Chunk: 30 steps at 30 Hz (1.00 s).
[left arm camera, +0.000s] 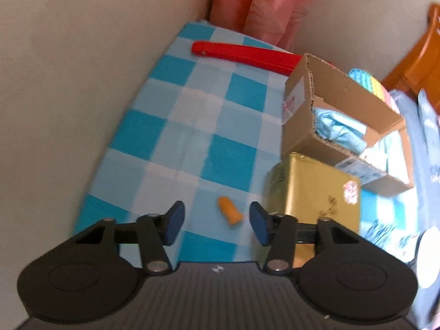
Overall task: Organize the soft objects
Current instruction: 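Lower the left gripper around the orange peg and close it, then grasp the blue patterned sachet with the right gripper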
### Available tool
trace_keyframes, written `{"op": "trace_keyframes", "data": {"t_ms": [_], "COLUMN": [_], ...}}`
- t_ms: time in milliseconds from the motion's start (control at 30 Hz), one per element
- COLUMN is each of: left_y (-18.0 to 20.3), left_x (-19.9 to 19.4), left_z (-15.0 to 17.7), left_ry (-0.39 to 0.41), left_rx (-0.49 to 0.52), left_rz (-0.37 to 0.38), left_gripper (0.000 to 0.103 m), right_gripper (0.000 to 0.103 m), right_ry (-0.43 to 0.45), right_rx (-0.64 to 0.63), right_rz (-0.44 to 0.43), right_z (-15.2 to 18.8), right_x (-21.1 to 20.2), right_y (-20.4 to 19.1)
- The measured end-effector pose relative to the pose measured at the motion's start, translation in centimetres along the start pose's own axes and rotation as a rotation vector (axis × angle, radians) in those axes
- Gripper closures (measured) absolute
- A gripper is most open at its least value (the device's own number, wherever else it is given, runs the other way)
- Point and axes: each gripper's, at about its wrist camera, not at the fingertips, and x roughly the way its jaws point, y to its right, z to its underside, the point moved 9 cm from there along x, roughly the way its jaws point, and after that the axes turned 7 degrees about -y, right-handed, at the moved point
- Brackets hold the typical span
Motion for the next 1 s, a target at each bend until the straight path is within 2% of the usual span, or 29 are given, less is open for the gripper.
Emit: {"op": "trace_keyframes", "data": {"t_ms": [100, 200, 300, 500, 567, 667, 1000], "left_y": [0.7, 0.5, 0.1, -0.1, 0.0, 0.3, 0.5], "left_x": [1.0, 2.0, 2.6, 3.4, 3.6, 3.7, 2.7], "left_z": [0.1, -0.1, -0.1, 0.1, 0.1, 0.0, -0.1], "left_ry": [-0.033, -0.037, -0.036, -0.035, -0.038, -0.032, 0.019], "left_rx": [-0.069, -0.140, -0.206, -0.272, -0.280, -0.280, -0.211], "left_rz": [0.038, 0.034, 0.067, 0.096, 0.102, 0.099, 0.053], "left_gripper": [0.059, 0.069, 0.075, 0.077, 0.079, 0.090, 0.094], "right_gripper": [0.000, 0.000, 0.000, 0.000, 0.000, 0.000, 0.000], "right_ry": [-0.003, -0.004, -0.007, -0.009, -0.009, -0.008, -0.006], "right_rx": [-0.009, -0.015, -0.019, -0.018, -0.018, -0.018, -0.019], "right_rz": [-0.006, -0.010, -0.012, -0.012, -0.013, -0.012, -0.012], "right_z": [-0.2, -0.4, -0.5, -0.4, -0.4, -0.4, -0.4], "right_x": [0.2, 0.3, 0.4, 0.5, 0.5, 0.5, 0.5], "right_y": [-0.2, -0.4, -0.4, -0.3, -0.3, -0.3, -0.3]}}
